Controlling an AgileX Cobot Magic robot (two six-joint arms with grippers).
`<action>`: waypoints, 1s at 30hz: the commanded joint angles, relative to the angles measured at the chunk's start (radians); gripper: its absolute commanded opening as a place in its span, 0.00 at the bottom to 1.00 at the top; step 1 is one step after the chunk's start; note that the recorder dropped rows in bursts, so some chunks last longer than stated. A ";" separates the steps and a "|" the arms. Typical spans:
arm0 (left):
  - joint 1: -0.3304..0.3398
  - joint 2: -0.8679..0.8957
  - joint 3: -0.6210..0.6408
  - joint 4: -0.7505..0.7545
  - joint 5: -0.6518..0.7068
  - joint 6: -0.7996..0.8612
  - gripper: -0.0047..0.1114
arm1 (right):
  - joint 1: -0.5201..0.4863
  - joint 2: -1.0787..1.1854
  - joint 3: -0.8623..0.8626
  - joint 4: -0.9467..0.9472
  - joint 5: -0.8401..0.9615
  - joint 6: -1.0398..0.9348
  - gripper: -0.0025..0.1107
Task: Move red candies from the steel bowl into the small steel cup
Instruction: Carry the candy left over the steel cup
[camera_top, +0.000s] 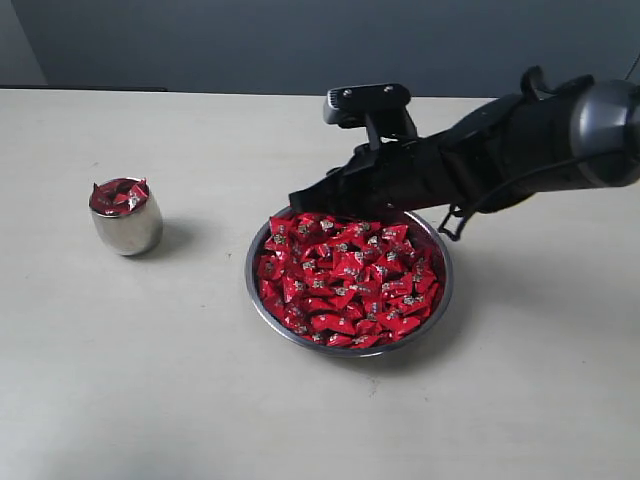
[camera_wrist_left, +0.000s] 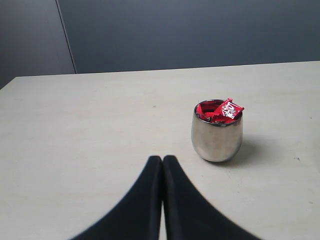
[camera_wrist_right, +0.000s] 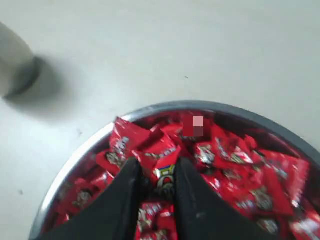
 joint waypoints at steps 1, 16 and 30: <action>0.001 -0.004 0.004 -0.002 -0.002 -0.001 0.04 | -0.003 0.100 -0.157 -0.007 0.097 -0.011 0.01; 0.001 -0.004 0.004 -0.002 -0.002 -0.001 0.04 | 0.027 0.366 -0.618 0.014 0.357 -0.008 0.01; 0.001 -0.004 0.004 -0.002 -0.002 -0.001 0.04 | 0.127 0.538 -0.880 -0.017 0.404 0.071 0.01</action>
